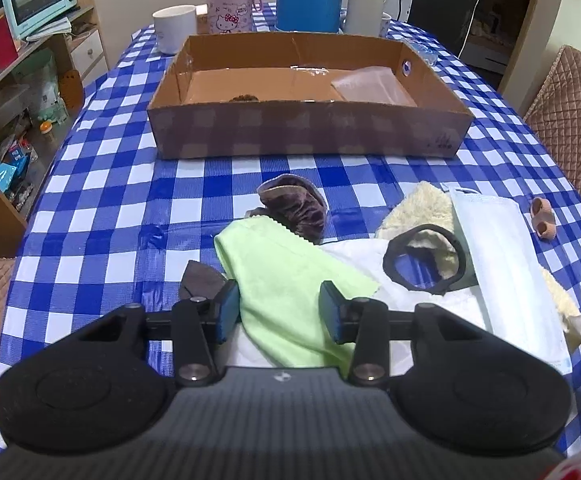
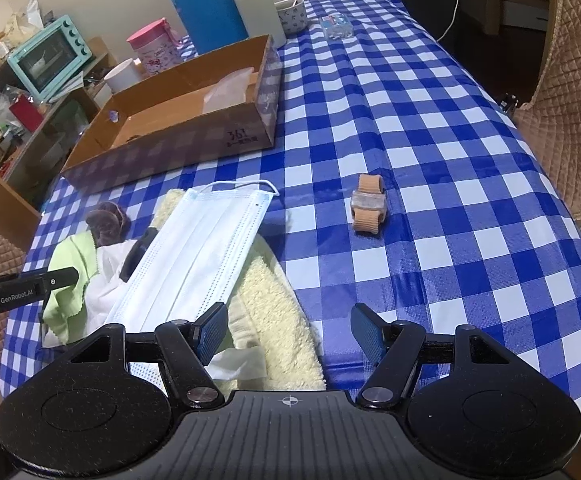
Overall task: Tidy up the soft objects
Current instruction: 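Grasp the light green cloth with the left tool, then grasp the tan finger bandage with the right tool while the left tool holds the green cloth, then carry both items over the box and release the green cloth from the left tool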
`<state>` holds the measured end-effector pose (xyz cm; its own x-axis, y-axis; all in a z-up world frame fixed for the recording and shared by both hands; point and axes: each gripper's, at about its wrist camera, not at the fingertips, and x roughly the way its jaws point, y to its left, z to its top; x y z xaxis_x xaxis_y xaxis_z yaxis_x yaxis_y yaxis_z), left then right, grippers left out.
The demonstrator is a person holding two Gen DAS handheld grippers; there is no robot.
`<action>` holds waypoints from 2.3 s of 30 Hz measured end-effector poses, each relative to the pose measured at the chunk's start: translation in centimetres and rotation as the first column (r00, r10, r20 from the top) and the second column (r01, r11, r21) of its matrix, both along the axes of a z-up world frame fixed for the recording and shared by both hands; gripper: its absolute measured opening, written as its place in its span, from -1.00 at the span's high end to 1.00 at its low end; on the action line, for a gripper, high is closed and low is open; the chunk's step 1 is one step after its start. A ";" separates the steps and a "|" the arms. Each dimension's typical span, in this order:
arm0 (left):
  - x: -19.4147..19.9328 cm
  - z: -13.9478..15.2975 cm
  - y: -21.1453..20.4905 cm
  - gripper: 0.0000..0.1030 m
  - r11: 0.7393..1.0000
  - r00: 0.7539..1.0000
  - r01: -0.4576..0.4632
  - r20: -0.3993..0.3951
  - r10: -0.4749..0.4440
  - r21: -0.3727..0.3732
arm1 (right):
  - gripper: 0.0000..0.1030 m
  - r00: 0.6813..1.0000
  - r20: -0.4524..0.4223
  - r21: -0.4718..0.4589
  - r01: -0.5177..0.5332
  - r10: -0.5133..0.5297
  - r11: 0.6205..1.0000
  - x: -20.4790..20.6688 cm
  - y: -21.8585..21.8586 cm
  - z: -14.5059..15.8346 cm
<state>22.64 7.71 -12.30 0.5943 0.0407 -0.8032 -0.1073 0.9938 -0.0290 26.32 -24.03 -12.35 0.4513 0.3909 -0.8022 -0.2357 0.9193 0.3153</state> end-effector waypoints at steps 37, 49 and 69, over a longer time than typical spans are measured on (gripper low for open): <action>2.5 6.8 5.5 0.96 0.984 0.982 -0.131 0.154 0.112 0.122 | 0.06 0.992 0.123 -0.101 0.043 -0.030 0.994 7.7 -1.1 -2.6; 3.5 6.1 6.0 0.96 0.983 0.985 -0.128 0.135 0.110 0.131 | 0.24 0.996 0.084 -0.141 0.050 -0.038 0.989 9.2 -0.5 -4.0; 3.7 6.5 5.4 0.96 0.987 0.987 -0.098 0.143 0.079 0.126 | 0.92 0.989 0.149 -0.142 0.026 -0.004 0.989 7.7 -0.5 -2.9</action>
<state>26.36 13.12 -5.81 0.6878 0.1984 -0.6982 -0.1990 0.9766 0.0814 34.07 -24.50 -15.30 0.5745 0.2688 -0.7731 -0.2557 0.9562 0.1425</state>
